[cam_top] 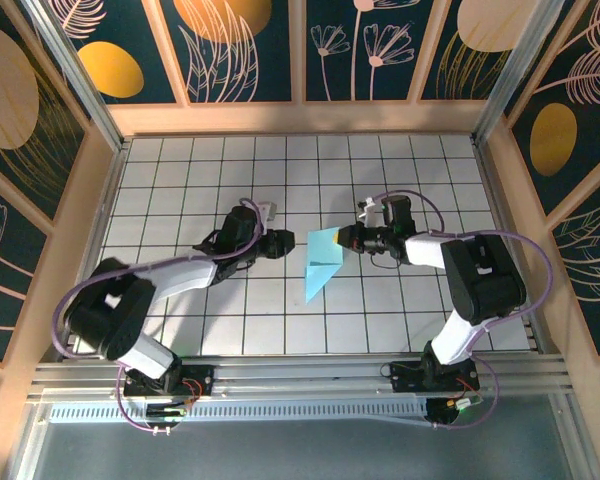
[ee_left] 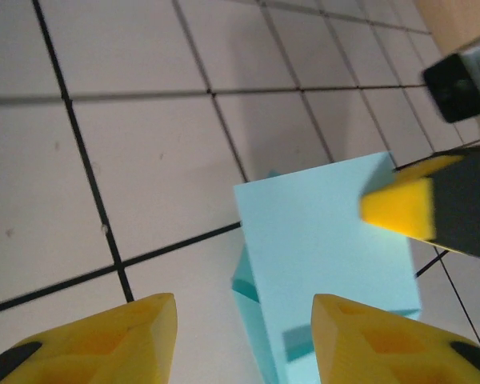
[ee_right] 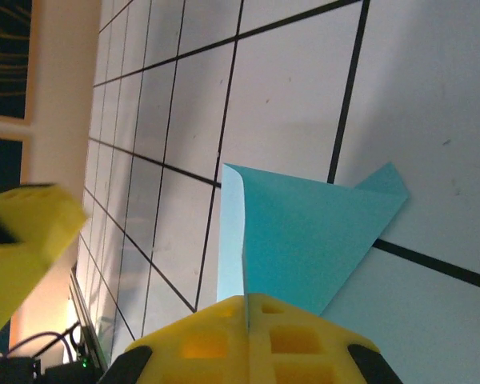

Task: Fold a paper plane with a square sheet of paper (fold left side to right side)
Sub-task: Fold the wing for the fifth time at the center of the table.

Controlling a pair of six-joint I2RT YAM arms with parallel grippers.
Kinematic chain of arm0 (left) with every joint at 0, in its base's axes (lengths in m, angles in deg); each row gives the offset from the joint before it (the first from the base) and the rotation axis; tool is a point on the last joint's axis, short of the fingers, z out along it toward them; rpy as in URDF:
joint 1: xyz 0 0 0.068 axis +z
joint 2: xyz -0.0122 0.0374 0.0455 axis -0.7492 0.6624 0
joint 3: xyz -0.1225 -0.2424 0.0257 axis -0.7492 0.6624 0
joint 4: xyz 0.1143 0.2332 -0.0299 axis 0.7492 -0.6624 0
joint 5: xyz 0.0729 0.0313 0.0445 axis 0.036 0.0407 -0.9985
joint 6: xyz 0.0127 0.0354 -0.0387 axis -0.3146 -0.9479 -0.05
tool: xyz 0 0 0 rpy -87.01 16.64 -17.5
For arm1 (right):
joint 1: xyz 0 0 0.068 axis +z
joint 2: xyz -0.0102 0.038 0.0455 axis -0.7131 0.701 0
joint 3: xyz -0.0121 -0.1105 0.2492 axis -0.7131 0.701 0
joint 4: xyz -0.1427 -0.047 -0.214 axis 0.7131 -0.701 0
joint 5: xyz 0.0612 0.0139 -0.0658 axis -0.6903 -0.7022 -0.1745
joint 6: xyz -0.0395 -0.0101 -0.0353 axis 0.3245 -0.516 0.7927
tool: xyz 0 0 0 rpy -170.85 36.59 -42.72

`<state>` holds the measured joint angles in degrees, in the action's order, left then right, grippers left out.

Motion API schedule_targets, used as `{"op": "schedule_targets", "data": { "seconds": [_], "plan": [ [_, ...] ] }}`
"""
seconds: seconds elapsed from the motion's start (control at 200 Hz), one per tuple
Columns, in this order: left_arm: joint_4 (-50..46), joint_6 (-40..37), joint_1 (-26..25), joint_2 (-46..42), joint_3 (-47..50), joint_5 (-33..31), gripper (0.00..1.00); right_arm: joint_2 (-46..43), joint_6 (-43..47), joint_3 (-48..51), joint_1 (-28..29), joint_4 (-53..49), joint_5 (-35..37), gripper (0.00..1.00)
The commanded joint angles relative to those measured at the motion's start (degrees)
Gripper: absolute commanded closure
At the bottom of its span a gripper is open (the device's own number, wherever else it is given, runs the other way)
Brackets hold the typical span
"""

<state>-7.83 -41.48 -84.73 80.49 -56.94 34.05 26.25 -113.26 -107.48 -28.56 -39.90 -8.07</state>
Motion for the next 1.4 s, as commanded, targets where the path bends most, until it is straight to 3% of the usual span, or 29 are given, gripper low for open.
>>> {"op": "schedule_targets", "data": {
  "seconds": [0.0,0.235,0.465,0.666,0.826,1.396],
  "plan": [
    [-8.63,-6.81,-5.95,-3.85,-2.43,-9.36,0.53,0.73,-3.84,-2.77,0.28,-6.71,2.55,1.0],
    [-20.67,-8.44,-21.27,3.37,-11.0,-21.46,0.52,1.06,-4.79,-5.16,0.38,-11.84,3.88,1.0],
    [-29.44,-8.31,-29.09,17.18,-22.51,-30.04,0.49,0.97,-4.88,-5.05,0.38,-11.89,3.75,1.0],
    [-34.9,-7.77,-30.24,23.2,-28.45,-37.0,0.45,0.91,-4.88,-4.63,0.33,-11.65,3.68,1.0],
    [-34.9,-7.21,-30.24,24.45,-29.3,-37.72,0.45,0.93,-4.71,-4.55,0.47,-11.49,3.66,1.0],
    [-36.25,-6.38,-30.24,27.33,-29.98,-41.4,0.74,1.52,-4.27,-4.67,0.46,-11.84,3.93,1.0]
  ]
}}
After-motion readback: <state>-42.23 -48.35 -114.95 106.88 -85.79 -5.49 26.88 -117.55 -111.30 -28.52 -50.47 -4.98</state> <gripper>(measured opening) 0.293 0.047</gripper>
